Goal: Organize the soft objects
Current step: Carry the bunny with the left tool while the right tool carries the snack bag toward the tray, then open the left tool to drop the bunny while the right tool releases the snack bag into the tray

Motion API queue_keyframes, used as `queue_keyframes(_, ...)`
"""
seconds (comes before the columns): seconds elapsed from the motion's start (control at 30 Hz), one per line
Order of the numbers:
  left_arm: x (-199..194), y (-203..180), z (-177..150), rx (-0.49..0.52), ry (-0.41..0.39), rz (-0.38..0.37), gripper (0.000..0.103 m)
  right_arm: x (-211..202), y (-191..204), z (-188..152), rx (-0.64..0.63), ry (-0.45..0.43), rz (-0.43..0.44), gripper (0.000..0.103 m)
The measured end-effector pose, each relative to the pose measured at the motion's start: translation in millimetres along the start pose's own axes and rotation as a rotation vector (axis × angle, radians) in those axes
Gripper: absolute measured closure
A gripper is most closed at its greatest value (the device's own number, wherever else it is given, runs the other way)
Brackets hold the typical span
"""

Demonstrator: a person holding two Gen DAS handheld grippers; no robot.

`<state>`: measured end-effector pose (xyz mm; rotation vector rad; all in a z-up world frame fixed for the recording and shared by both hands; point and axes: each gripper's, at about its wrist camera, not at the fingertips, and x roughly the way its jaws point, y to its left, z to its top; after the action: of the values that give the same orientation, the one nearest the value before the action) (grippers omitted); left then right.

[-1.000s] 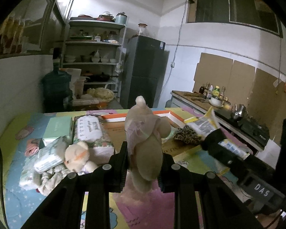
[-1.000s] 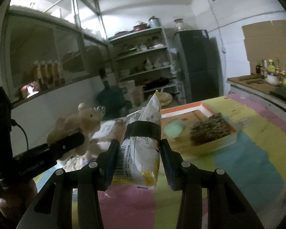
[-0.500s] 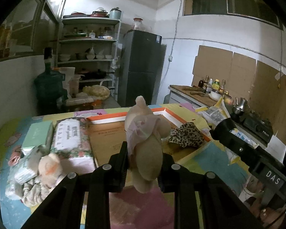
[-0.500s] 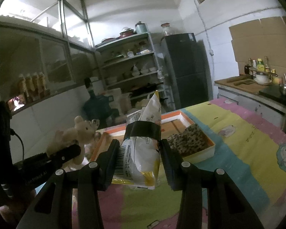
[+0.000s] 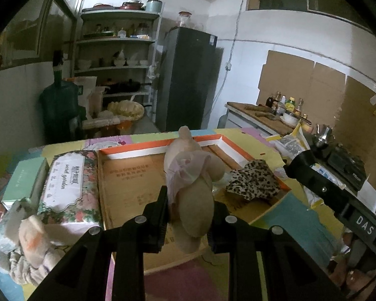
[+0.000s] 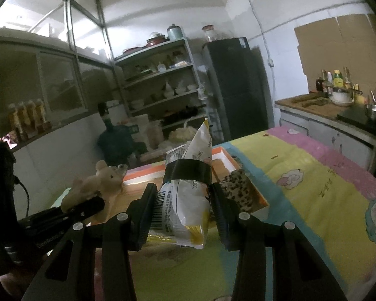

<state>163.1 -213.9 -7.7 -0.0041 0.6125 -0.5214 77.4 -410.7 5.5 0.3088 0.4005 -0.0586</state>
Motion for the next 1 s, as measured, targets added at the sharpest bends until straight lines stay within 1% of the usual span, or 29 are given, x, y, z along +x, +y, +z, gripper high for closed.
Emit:
queue_keyframes(0.2,23.3,4.7,-0.9,-0.024,0.045,0.01,0.077,30.3,-13.5,6.4,0.034,0.048,0.026,0.058)
queue_keyframes(0.37,38.9,8.7,-4.5,-0.036,0.083,0.019,0.077,60.1,-15.0,9.7,0.047,0.093,0.047,0.058)
queue_keyframes(0.5,50.2,11.0,-5.9,-0.044,0.119,0.019,0.077,85.7,-14.9,8.8,0.046,0.141,0.04,0.058)
queue_keyframes(0.6,53.8,10.6,-7.6,-0.047,0.134,0.004,0.077,100.4,-14.7,7.6,0.045,0.177,0.038,0.058)
queue_keyframes(0.73,58.5,8.4,-8.7,-0.035,0.155,0.006,0.077,112.4,-13.6,4.9,0.035,0.207,0.037,0.058)
queue_keyframes(1.0,63.2,12.2,-8.8,-0.052,0.193,0.006,0.075,121.3,-17.3,1.3,0.056,0.246,0.036,0.057)
